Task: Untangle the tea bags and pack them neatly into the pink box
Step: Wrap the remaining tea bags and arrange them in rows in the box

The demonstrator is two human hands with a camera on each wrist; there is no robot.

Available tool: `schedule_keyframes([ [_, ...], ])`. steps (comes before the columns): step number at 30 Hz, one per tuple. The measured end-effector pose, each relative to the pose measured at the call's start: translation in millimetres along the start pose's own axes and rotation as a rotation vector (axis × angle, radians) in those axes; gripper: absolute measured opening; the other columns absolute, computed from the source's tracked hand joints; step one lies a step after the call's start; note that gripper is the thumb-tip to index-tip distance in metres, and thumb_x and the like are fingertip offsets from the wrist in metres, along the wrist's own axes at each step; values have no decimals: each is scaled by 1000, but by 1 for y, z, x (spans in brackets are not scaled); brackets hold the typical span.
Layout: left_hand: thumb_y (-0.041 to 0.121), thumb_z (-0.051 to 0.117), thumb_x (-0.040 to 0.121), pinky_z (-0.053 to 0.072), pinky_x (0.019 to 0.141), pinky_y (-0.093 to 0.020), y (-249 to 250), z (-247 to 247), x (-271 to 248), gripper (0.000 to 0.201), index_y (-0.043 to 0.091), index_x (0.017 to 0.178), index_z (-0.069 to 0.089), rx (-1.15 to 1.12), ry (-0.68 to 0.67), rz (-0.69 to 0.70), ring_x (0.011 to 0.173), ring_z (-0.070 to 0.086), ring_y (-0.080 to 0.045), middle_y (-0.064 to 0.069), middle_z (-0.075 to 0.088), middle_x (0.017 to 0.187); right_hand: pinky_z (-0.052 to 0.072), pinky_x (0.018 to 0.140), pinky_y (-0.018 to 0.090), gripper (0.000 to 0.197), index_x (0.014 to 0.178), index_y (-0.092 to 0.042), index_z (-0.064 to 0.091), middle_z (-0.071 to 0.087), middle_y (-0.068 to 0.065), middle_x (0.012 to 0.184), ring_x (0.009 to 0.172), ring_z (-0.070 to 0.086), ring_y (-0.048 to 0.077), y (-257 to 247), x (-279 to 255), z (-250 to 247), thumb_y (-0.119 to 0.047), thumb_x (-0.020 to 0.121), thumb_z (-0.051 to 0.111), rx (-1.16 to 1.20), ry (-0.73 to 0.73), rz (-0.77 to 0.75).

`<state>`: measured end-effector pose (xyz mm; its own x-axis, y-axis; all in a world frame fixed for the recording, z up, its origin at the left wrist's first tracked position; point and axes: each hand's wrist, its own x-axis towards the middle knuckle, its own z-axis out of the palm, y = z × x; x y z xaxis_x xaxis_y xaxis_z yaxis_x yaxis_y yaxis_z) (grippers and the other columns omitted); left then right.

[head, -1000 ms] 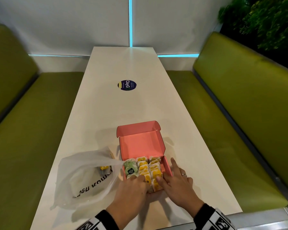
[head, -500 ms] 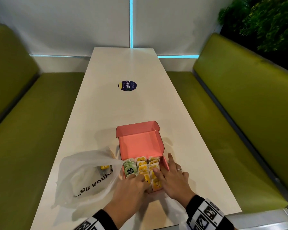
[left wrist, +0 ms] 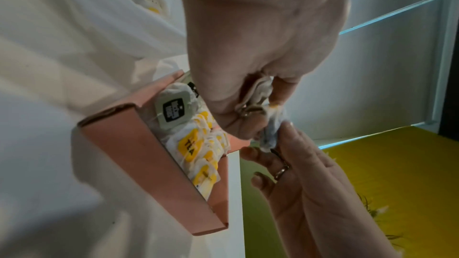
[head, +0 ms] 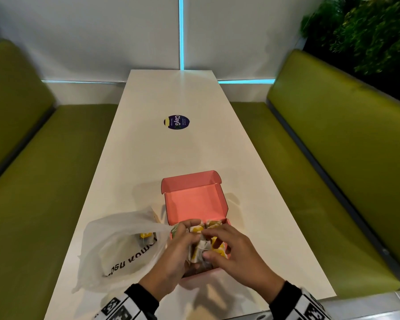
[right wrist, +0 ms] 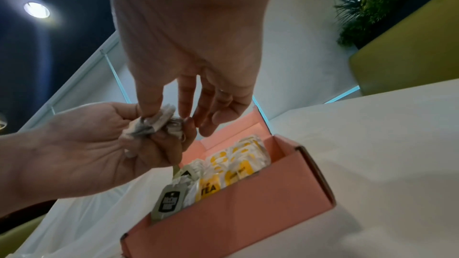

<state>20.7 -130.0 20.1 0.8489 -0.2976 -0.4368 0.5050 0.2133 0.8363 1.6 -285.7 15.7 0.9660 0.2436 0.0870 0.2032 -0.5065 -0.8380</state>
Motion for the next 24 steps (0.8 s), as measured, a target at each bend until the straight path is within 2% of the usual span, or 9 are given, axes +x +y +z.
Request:
schedule_keyframes([
  [2, 1, 43, 93, 48, 52, -26, -1, -1, 1, 28, 20, 112, 52, -4, 21, 21, 84, 59, -20, -12, 61, 98, 38, 74, 7, 47, 108, -44, 57, 54, -21, 106, 89, 55, 1, -1, 0, 2, -52, 63, 67, 34, 32, 22],
  [4, 2, 50, 92, 48, 64, -31, -3, -2, 2, 26, 21, 109, 52, 24, 53, 55, 89, 59, -22, -13, 60, 100, 39, 72, 7, 50, 107, -40, 58, 56, -18, 105, 85, 56, 1, -3, -2, 3, -51, 61, 72, 48, 67, 57],
  [8, 4, 56, 90, 50, 78, -37, -6, -3, 1, 24, 18, 109, 52, 49, 82, 100, 89, 60, -21, -12, 58, 99, 37, 58, 8, 24, 79, -27, 56, 58, -9, 77, 62, 54, 1, -7, -2, 4, -18, 73, 77, 121, 72, 200],
  [11, 5, 56, 91, 54, 71, -34, -6, -4, -1, 19, 14, 108, 53, 17, 95, 99, 89, 61, -23, -16, 60, 105, 39, 55, 16, 21, 75, -14, 54, 55, -6, 69, 55, 50, 2, -4, -2, 0, -4, 76, 72, 289, 93, 305],
  [13, 6, 54, 92, 56, 64, -32, -6, -4, -2, 16, 11, 108, 54, -21, 100, 75, 86, 63, -23, -15, 63, 104, 41, 53, 21, 22, 75, -10, 51, 55, 1, 68, 59, 53, 10, -2, -2, -3, 2, 77, 69, 420, 103, 352],
  [16, 9, 53, 94, 55, 60, -33, -4, -4, -3, 13, 12, 104, 60, -40, 121, 51, 83, 65, -21, -14, 65, 103, 42, 51, 24, 19, 80, -6, 52, 58, 2, 68, 57, 58, 12, -4, -2, -7, 9, 80, 63, 562, 101, 368],
  [18, 19, 52, 95, 51, 52, -28, -3, -3, -5, 15, 11, 101, 64, -21, 124, 29, 73, 64, -16, -10, 68, 94, 44, 53, 24, 16, 86, -6, 58, 63, -1, 73, 60, 61, 13, -5, -3, -8, 9, 81, 62, 604, 101, 354],
  [21, 40, 55, 90, 39, 43, -23, -4, -3, -6, 34, 8, 94, 67, 102, 78, 5, 54, 53, -14, -5, 62, 72, 46, 55, 23, 16, 90, -7, 63, 66, -3, 75, 62, 61, 12, -6, -3, -7, 6, 81, 63, 628, 108, 341],
  [24, 34, 64, 86, 33, 42, -20, -5, -1, -6, 25, 9, 82, 68, 247, 68, 58, 47, 44, -11, -6, 53, 66, 48, 55, 22, 14, 89, -5, 62, 65, -3, 73, 63, 59, 10, -6, -3, -4, 5, 80, 65, 631, 120, 336],
])
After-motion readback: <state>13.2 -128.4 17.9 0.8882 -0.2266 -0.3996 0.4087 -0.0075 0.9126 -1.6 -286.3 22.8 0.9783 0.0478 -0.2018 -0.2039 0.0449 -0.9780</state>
